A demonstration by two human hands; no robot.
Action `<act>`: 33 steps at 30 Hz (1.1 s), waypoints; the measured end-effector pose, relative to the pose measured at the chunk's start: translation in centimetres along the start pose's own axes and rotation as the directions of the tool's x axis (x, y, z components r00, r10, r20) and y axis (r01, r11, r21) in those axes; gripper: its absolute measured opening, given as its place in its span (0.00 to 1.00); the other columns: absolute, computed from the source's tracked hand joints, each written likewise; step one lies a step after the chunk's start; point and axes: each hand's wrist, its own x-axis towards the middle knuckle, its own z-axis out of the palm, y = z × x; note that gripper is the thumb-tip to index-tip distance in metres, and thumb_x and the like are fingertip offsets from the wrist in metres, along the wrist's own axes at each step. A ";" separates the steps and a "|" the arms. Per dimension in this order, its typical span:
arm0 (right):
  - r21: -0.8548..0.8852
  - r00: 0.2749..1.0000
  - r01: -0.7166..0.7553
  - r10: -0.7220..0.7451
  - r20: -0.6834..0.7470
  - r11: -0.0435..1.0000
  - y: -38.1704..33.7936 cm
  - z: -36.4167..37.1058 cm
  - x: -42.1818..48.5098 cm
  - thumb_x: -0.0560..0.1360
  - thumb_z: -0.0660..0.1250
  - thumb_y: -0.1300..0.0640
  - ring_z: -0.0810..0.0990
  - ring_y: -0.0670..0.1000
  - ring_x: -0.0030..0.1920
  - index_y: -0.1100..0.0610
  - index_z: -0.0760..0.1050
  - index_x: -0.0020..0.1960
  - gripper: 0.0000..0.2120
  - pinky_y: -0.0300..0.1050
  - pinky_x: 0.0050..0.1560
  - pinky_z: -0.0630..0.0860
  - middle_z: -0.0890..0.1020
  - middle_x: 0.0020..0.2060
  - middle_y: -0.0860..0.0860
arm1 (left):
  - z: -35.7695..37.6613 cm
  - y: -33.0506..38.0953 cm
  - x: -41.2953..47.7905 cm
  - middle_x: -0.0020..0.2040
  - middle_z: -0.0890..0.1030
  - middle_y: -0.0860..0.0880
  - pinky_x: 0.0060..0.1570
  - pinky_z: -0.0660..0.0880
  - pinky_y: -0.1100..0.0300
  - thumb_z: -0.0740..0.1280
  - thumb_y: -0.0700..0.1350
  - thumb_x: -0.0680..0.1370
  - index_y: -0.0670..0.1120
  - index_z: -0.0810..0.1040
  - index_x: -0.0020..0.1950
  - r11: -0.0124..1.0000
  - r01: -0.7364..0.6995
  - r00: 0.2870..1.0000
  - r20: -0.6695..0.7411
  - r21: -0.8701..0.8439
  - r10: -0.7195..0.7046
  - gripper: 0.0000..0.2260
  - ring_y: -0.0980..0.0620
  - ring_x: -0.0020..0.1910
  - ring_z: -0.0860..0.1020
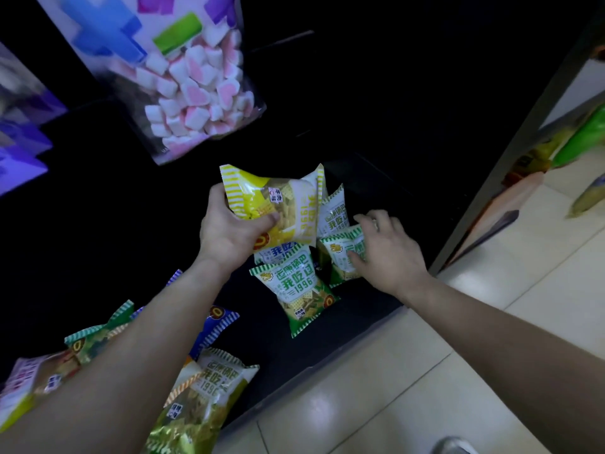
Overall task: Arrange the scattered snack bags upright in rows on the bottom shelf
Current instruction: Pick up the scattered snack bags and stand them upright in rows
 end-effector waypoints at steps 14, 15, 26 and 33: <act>0.758 0.969 -0.223 0.057 0.239 0.612 -3.1 -8.3 -2.1 0.66 0.81 0.52 0.78 0.43 0.56 0.54 0.54 0.78 0.50 0.34 0.52 0.73 0.77 0.55 0.40 | -1.1 3.6 -7.6 0.49 0.82 0.53 0.45 0.81 0.55 0.83 0.43 0.64 0.49 0.71 0.61 0.995 0.004 0.977 0.214 -0.103 0.019 0.31 0.58 0.46 0.83; 0.786 0.972 -0.219 0.060 0.226 0.578 -2.9 -8.0 -2.1 0.66 0.81 0.54 0.79 0.42 0.54 0.53 0.59 0.74 0.45 0.37 0.56 0.76 0.79 0.56 0.43 | -1.0 3.3 -8.0 0.49 0.82 0.53 0.42 0.81 0.59 0.82 0.41 0.65 0.48 0.71 0.61 0.992 0.018 0.975 0.221 -0.122 0.010 0.30 0.60 0.45 0.83; 0.673 0.964 -0.118 -0.079 0.255 0.730 -1.4 -6.6 -1.1 0.61 0.84 0.52 0.81 0.50 0.55 0.51 0.65 0.66 0.40 0.48 0.60 0.77 0.82 0.55 0.50 | -1.0 -1.7 -8.6 0.47 0.86 0.52 0.44 0.77 0.63 0.79 0.43 0.68 0.49 0.79 0.53 0.955 0.288 0.865 0.446 -0.069 -0.229 0.17 0.53 0.50 0.84; 0.383 0.929 0.013 -0.152 0.337 0.924 -0.2 -5.9 -0.8 0.61 0.83 0.47 0.78 0.50 0.50 0.50 0.60 0.64 0.41 0.42 0.46 0.71 0.78 0.51 0.48 | 2.3 -4.7 -8.0 0.53 0.84 0.54 0.56 0.75 0.59 0.80 0.62 0.62 0.52 0.80 0.57 0.937 0.173 0.785 0.532 0.302 -0.317 0.29 0.54 0.53 0.81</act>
